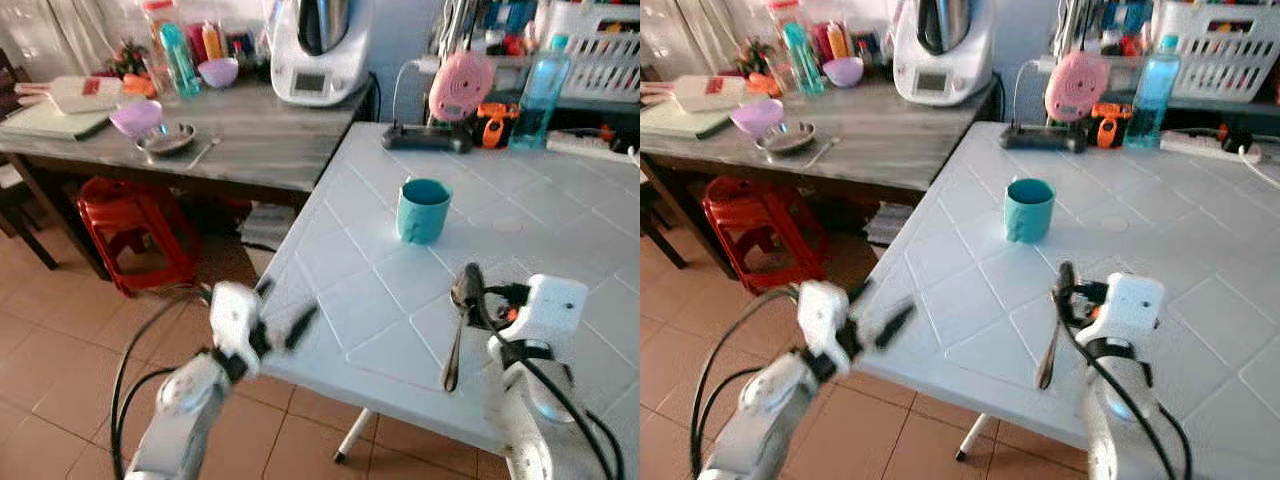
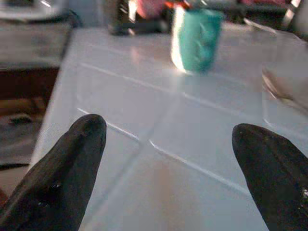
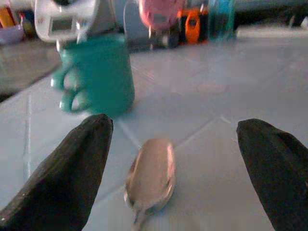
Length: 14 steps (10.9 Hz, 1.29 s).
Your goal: Setting the table
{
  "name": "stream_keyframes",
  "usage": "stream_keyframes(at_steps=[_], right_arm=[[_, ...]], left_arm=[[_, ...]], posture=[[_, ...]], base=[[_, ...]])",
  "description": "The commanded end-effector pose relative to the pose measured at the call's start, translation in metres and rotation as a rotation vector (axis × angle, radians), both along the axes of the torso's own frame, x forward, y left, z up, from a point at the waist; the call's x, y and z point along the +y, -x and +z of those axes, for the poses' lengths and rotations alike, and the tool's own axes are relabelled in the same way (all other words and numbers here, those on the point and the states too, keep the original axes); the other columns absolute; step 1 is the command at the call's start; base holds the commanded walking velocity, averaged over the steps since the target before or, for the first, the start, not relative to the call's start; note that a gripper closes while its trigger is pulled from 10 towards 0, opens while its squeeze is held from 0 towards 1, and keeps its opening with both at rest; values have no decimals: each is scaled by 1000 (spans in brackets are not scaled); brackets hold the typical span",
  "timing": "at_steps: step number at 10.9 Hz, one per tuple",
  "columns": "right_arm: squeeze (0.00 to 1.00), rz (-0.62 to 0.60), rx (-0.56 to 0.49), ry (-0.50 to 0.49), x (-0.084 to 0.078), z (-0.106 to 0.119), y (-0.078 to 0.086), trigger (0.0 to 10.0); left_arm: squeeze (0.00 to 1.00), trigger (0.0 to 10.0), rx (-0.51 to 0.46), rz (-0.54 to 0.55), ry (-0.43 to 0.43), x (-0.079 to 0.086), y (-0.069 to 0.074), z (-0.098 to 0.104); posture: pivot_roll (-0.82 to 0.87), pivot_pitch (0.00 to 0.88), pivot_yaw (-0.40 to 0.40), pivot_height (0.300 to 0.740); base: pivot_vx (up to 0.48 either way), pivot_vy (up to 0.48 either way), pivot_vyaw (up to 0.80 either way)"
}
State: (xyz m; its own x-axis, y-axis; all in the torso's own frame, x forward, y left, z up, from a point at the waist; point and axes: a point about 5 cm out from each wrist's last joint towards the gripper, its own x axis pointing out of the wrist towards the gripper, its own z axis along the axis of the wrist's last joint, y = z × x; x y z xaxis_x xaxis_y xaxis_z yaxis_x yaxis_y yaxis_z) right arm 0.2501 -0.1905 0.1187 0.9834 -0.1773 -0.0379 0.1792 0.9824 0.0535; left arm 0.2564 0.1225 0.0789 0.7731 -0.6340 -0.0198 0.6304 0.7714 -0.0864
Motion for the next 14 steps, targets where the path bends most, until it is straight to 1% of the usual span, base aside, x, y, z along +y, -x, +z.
stream_keyframes(at_steps=[1, 2, 3, 5, 6, 7, 10, 11, 12, 13, 14], right_arm=[[0, 18, 28, -14, 8, -1, 1, 10000], [0, 50, 85, -53, 18, -8, 1, 10000], [0, 85, 153, -82, 29, -16, -3, 10000], [0, 114, 169, -137, 41, -17, -6, 10000], [0, 151, 230, -163, 52, -21, -7, 10000], [0, 141, 286, -176, 55, -26, -6, 10000], [0, 94, 397, -202, 53, -32, -4, 10000], [0, 80, 419, -175, 50, -31, -2, 10000], [0, 70, 402, -128, 47, -25, -3, 10000], [0, 45, 315, -67, 42, -8, -6, 10000], [0, 49, 272, -52, 41, -2, -8, 10000]], left_arm=[[0, 10000, -9, -62, -15, 1, 2, 3], [0, 10000, -4, -124, -42, 1, 3, 2], [0, 10000, 3, -184, -47, 1, 5, 2], [0, 10000, -4, -245, -37, 1, 6, 3], [0, 10000, -9, -289, -45, 3, 7, 4], [0, 10000, -9, -296, -51, 5, 8, 5], [0, 10000, -3, -329, -43, 5, 11, 9], [0, 10000, -7, -337, -39, 5, 12, 12], [0, 10000, -9, -337, -40, 6, 12, 13], [0, 10000, -9, -338, -41, 7, 12, 13], [0, 10000, -9, -337, -41, 7, 11, 13]], posture=[[-12, 0, 81, 740], [-14, 0, 87, 740], [-13, 0, 90, 740], [-10, 0, 91, 740], [-8, 0, 90, 740], [-8, 0, 89, 740], [-1, 0, 84, 740], [0, 0, 87, 740], [1, 0, 91, 740], [-2, 0, 96, 740], [-3, 0, 98, 740]], base=[[0, 0, 0], [0, 0, 0], [0, 0, 0], [0, 0, 0], [0, 0, 0], [0, 0, 0], [0, 0, 0], [0, 0, 0], [0, 0, 0], [0, 0, 0], [0, 0, 0]])
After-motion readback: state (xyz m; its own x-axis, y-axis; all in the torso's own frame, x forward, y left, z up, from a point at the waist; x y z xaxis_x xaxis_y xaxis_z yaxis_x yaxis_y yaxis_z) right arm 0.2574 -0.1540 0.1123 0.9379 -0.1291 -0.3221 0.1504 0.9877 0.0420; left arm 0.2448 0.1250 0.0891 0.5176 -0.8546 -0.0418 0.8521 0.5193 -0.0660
